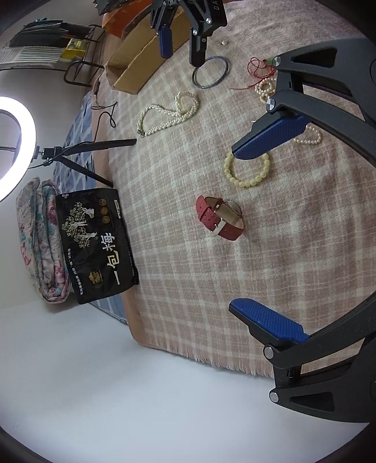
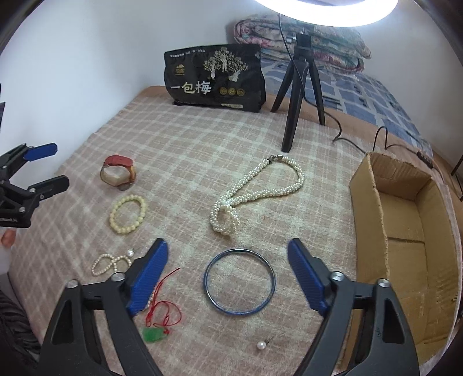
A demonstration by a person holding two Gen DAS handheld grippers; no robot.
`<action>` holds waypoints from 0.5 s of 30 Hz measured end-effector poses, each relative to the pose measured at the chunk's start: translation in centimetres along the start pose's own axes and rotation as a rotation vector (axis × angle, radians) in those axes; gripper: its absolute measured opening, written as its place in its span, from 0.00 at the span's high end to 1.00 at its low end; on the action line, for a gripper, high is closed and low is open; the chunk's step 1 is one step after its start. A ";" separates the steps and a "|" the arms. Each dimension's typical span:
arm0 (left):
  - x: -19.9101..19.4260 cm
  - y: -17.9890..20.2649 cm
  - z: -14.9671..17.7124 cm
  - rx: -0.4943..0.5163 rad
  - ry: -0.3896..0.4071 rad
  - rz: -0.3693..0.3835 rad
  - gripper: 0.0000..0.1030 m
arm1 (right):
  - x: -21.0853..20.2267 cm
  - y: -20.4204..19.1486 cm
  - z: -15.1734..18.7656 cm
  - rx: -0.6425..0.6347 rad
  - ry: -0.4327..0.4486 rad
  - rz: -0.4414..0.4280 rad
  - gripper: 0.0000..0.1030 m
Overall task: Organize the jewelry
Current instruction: 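Move the left tool toward the red watch while the right tool approaches the pearl necklace, then close the left tool on the red watch strap while the right tool grips the pearl necklace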
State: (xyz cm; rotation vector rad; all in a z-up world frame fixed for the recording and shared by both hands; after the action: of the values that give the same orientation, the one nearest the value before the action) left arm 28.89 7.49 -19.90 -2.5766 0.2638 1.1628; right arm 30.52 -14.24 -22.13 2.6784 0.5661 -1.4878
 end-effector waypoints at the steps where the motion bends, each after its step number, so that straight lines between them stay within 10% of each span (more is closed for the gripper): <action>1: 0.4 -0.1 -0.2 0.005 0.002 0.006 0.04 | 0.3 0.1 0.0 0.003 -0.005 -0.001 0.23; 15: 5.5 -0.7 -0.3 0.005 -0.054 0.097 0.04 | 3.5 0.3 -0.3 0.004 -0.067 -0.011 0.36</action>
State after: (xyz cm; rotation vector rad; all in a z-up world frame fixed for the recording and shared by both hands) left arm 32.90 7.84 -23.74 -2.5484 0.3826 1.2619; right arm 32.55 -13.38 -24.86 2.6212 0.5754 -1.5762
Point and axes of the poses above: each gripper's, at about its wrist camera, not at the fingertips, and x roughly the way its jaws point, y to its right, z to its underside, the point moved 7 cm from there along x, roughly the way its jaws point, and after that the axes turned 6 degrees about x, right-handed, at the moved point
